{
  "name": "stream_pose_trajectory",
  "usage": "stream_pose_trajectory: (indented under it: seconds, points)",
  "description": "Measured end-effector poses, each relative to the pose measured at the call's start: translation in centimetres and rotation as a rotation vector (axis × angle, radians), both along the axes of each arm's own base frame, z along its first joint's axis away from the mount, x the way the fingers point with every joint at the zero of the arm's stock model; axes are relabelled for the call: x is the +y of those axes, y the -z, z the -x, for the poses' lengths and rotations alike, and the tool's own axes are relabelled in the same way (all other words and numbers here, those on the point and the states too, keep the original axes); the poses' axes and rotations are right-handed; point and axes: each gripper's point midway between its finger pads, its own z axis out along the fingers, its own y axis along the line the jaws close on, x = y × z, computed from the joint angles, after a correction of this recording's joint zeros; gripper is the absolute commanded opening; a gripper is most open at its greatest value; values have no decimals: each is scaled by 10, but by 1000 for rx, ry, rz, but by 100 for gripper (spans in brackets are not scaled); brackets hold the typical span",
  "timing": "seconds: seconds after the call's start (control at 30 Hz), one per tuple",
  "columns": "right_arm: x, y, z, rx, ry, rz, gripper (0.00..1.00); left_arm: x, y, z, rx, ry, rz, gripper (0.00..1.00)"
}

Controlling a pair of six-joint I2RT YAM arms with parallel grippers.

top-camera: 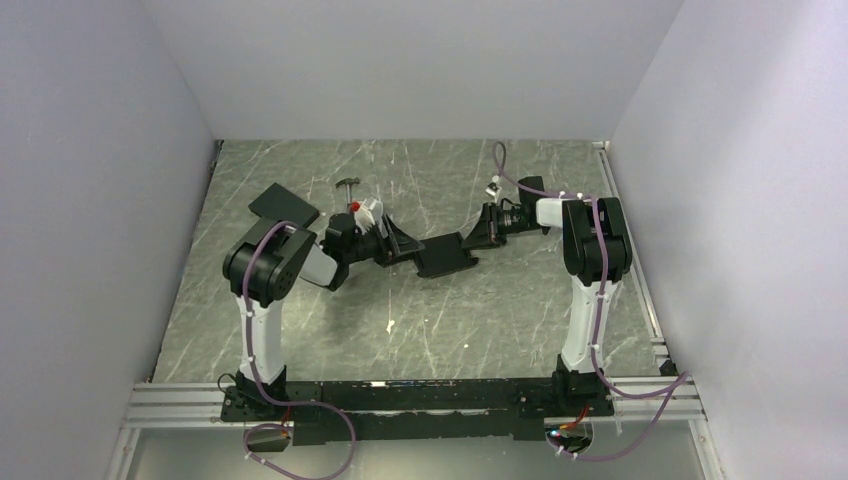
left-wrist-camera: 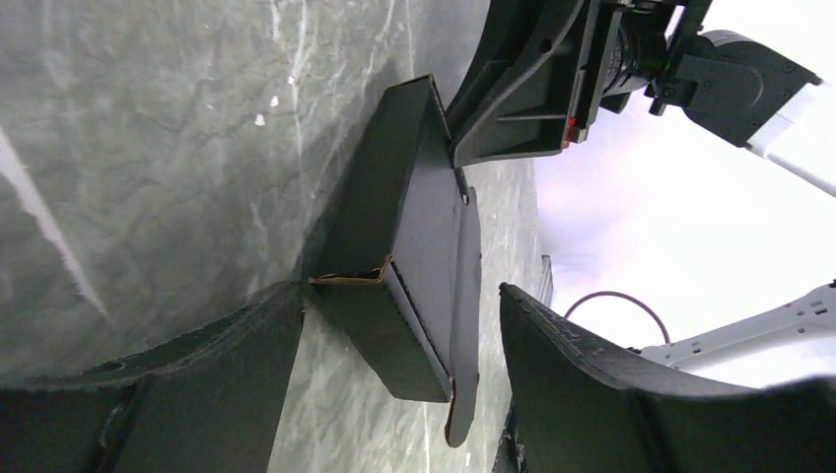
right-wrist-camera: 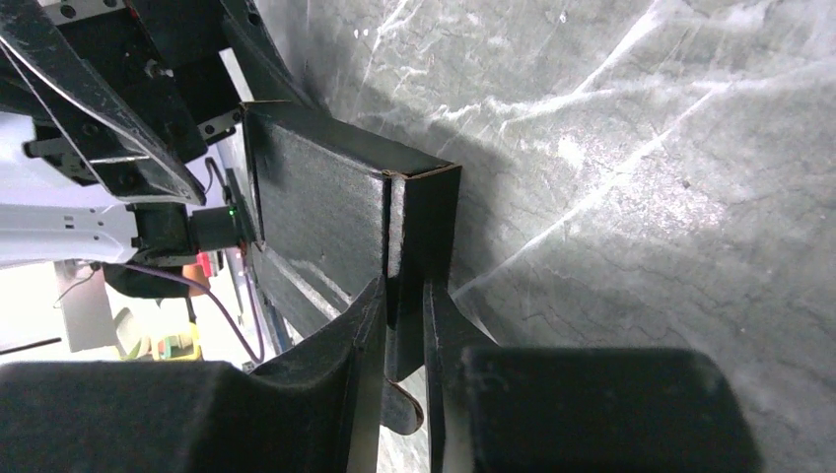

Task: Fold the paper box
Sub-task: Close the paper box at the center of the board, then adjust the paper box at the center of the board.

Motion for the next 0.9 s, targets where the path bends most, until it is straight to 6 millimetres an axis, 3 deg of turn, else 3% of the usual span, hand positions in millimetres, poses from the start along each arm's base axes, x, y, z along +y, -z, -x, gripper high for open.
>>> stream_pose_trajectory:
  seconds: [0.13,0.2,0.33,0.43,0.63,0.77,0.9]
  points:
    - [0,0,0,8,3,-10,8,-12,2,4,24,3,46,62]
    - [0,0,0,11,5,-12,8,-19,4,7,41,8,71,42]
    - [0,0,1,13,5,-14,13,-27,17,13,121,0,104,30]
    - [-1,-1,0,9,5,-16,23,-28,18,12,152,-11,129,23]
    - [-8,-4,-4,-78,-3,53,52,-30,15,11,167,-28,163,17]
    - [-19,-30,-8,-230,-35,117,68,-27,14,10,185,-55,195,16]
    - [-27,-92,-6,-588,-159,158,90,-22,8,8,220,-84,237,14]
